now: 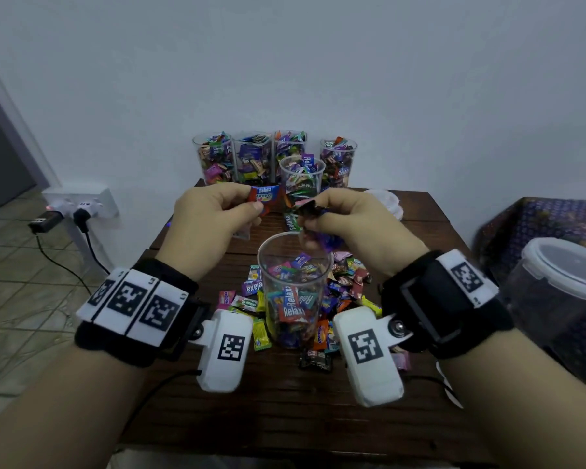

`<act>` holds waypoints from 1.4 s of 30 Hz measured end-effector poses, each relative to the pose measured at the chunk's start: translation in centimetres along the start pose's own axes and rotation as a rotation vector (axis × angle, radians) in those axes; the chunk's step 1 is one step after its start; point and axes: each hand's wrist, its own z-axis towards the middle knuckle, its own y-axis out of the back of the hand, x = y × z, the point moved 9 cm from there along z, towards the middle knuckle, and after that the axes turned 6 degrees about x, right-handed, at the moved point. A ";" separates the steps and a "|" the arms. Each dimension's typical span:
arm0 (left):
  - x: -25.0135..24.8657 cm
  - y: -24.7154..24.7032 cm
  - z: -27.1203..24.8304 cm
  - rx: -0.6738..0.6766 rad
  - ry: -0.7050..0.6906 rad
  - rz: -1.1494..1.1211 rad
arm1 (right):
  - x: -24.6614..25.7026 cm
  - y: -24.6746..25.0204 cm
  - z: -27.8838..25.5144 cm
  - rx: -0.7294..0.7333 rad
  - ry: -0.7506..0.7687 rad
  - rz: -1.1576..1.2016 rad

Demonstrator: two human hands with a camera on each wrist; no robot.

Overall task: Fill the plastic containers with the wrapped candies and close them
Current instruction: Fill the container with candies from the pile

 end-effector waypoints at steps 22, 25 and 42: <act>-3.5 -2.1 -0.8 0.081 -0.050 -0.205 | -4.8 0.0 -2.3 -0.139 -0.067 -0.097; -3.1 -3.1 -1.1 0.114 -0.012 -0.265 | -6.9 -1.8 -3.1 -0.022 -0.098 -0.010; -1.0 -4.8 -1.8 0.201 -0.018 -0.008 | -6.6 -2.2 -3.7 -0.051 0.046 0.057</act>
